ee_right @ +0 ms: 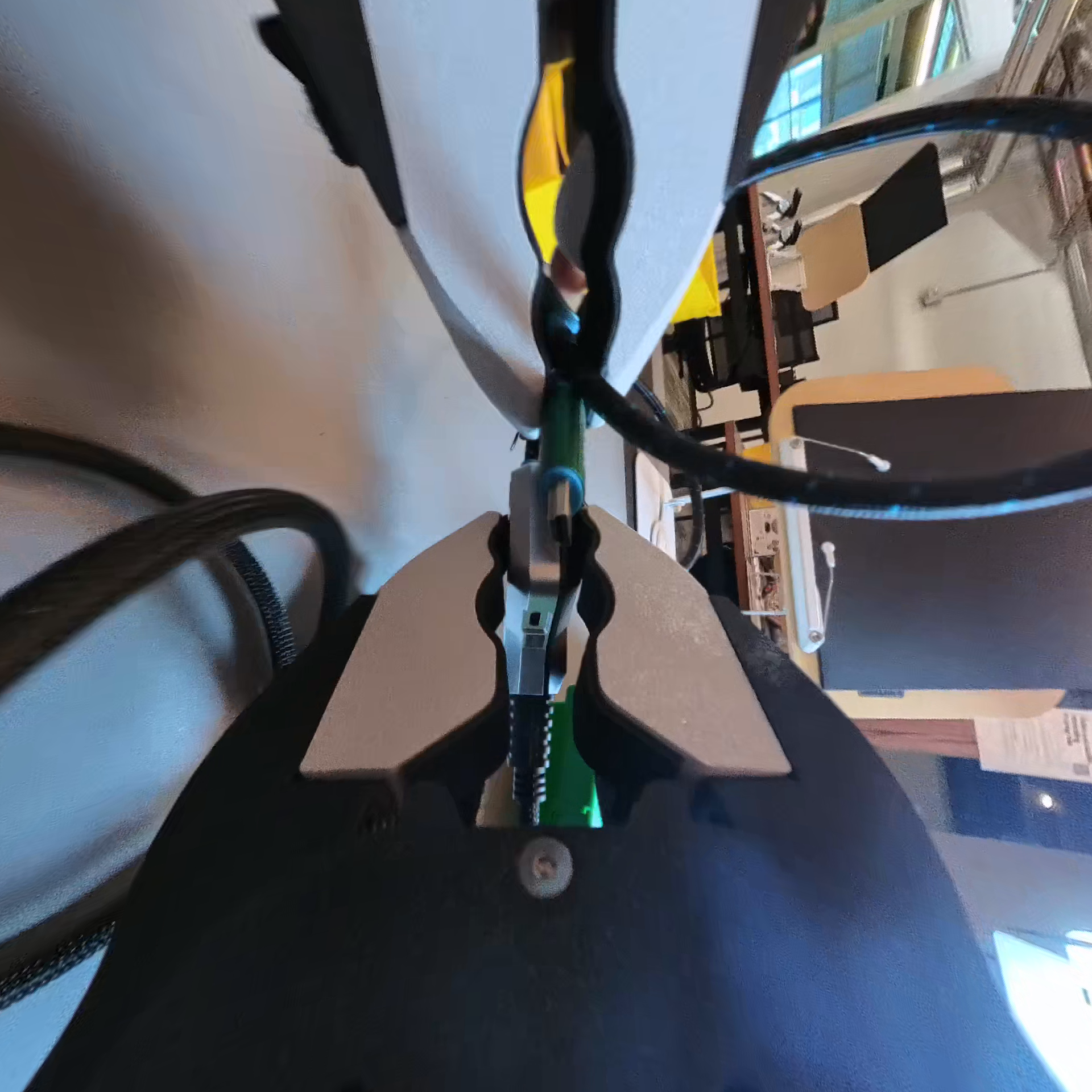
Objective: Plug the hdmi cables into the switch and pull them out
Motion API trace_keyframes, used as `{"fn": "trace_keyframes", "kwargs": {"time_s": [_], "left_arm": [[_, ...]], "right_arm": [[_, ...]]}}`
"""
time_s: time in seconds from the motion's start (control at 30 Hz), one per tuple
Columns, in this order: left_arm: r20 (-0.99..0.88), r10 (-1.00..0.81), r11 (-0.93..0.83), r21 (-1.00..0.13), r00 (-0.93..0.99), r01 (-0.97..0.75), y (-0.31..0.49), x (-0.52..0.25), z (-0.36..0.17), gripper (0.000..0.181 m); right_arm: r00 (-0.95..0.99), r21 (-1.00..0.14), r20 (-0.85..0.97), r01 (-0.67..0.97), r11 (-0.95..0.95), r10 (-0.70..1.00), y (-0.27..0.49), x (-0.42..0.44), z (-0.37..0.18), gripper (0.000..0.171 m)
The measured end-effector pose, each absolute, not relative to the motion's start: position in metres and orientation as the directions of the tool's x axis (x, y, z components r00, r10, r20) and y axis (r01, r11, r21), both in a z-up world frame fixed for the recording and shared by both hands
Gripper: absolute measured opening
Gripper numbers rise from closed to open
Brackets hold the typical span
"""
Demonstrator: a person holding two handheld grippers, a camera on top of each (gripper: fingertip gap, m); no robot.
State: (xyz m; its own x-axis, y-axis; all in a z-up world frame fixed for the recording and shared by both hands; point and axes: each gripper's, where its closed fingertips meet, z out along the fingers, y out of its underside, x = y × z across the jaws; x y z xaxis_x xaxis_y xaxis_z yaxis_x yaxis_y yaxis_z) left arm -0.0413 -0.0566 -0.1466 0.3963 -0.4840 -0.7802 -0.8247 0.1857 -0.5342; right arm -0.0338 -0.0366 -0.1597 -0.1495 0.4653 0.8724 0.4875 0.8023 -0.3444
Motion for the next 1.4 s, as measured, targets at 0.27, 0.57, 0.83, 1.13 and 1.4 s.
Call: {"fn": "trace_keyframes", "kwargs": {"time_s": [0.27,0.57,0.83,1.13,1.4], "left_arm": [[-0.752,-0.464,0.132,-0.581,0.468,-0.803,-0.054,-0.057,-0.136,0.012],[-0.826,-0.394,-0.035,-0.425,0.403,-0.905,-0.041,-0.078,-0.15,0.012],[-0.795,-0.425,-0.039,-0.462,0.433,-0.886,-0.047,-0.067,-0.154,0.012],[-0.749,-0.498,-0.02,-0.495,0.438,-0.869,-0.057,-0.068,-0.155,0.012],[-0.691,-0.535,-0.006,-0.572,0.486,-0.82,-0.062,-0.064,-0.152,0.012]], "right_arm": [[-0.089,-0.401,0.858,0.501,0.767,0.506,-0.022,-0.026,-0.154,0.021],[-0.067,-0.373,0.887,0.478,0.795,0.457,-0.027,-0.024,-0.149,0.021],[-0.061,-0.307,0.934,0.372,0.876,0.353,-0.04,-0.026,-0.148,0.021],[-0.061,-0.292,0.945,0.296,0.909,0.323,-0.055,-0.027,-0.147,0.021],[-0.048,-0.312,0.939,0.286,0.906,0.339,-0.055,-0.026,-0.144,0.021]]}}
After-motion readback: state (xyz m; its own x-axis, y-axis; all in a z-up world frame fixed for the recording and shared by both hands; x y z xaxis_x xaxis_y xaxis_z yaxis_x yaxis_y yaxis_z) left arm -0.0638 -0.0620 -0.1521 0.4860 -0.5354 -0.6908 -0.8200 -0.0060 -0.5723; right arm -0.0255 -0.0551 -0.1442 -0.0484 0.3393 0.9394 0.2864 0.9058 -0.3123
